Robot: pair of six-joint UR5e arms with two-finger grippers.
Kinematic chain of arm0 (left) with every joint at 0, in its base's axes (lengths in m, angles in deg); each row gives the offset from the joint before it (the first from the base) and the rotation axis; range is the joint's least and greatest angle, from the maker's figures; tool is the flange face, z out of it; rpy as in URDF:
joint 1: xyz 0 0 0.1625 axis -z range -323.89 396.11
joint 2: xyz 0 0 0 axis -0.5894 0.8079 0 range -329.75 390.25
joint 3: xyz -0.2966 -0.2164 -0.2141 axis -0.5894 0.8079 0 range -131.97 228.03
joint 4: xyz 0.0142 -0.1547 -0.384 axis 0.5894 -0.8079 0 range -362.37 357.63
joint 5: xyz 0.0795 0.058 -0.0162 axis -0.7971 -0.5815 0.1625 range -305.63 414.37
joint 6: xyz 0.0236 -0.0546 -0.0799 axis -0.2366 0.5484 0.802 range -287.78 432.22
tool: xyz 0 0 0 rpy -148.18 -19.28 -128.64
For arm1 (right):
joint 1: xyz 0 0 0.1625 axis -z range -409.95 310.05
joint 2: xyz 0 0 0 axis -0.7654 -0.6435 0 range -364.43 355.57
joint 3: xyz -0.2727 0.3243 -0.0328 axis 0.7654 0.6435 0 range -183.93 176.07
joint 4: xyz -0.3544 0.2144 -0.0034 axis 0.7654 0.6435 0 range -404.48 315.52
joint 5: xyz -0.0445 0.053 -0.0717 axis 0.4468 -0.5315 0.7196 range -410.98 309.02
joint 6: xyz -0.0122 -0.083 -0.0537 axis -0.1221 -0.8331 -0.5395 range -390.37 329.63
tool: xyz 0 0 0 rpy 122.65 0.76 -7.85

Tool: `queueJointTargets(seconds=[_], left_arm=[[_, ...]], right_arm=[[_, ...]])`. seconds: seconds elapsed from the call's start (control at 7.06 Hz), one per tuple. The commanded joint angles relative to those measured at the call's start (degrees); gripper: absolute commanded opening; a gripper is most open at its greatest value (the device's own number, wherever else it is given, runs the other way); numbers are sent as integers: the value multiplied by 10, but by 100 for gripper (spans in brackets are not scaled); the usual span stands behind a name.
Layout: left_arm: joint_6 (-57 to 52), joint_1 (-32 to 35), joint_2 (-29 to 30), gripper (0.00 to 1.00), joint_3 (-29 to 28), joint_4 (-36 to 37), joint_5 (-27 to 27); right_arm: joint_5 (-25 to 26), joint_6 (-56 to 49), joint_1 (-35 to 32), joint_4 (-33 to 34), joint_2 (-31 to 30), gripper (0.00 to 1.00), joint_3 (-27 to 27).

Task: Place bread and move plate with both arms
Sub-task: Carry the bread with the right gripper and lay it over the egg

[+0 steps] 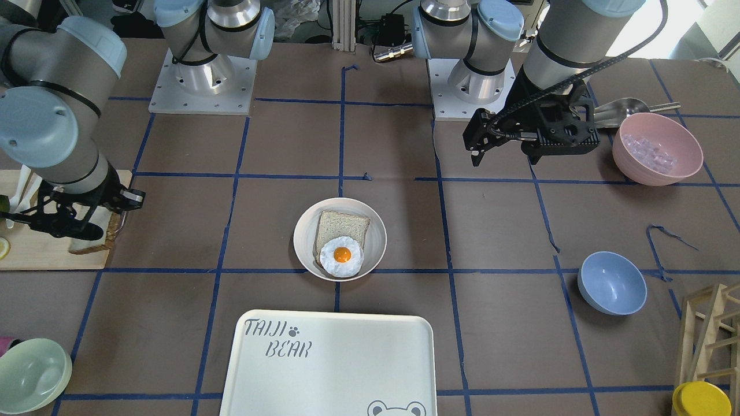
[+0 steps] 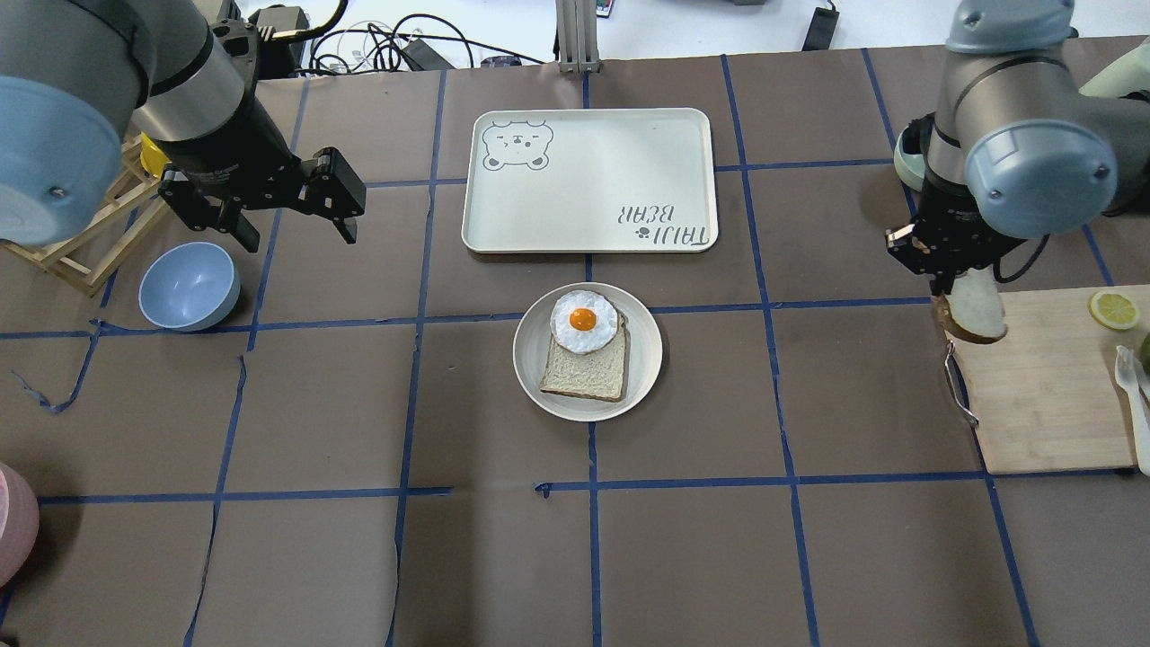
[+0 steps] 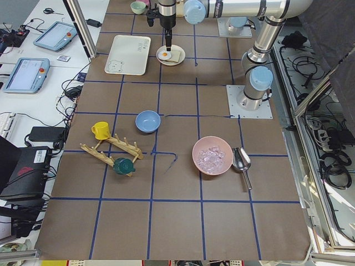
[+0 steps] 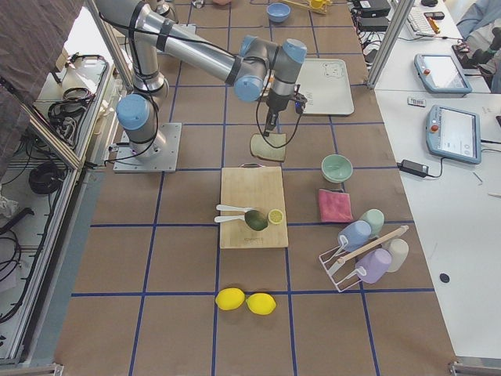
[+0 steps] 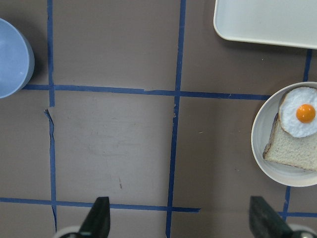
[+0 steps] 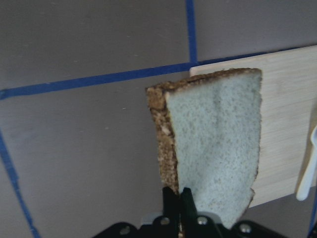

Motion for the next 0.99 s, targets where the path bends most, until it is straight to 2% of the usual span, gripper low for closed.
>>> queueJointTargets(seconds=[0.0,0.28,0.42,0.57,0.71,0.85], left_arm=[[0,0,3,100,0,1,1],[-1,0,0,100,0,1,0],[-1,-5,0,100,1,0,-1],[-1,-5,1,100,1,0,-4],[-1,-5,-1,100,0,0,-4],[-1,-6,-1,100,0,1,-4]], right_arm=[[-59,138,-158,36,5,0,20],[-66,280,-282,76,16,0,24],[-65,370,-311,101,41,0,24],[-95,395,-325,152,81,0,33],[-130,415,-340,166,108,0,47],[-136,414,-342,170,116,0,49]])
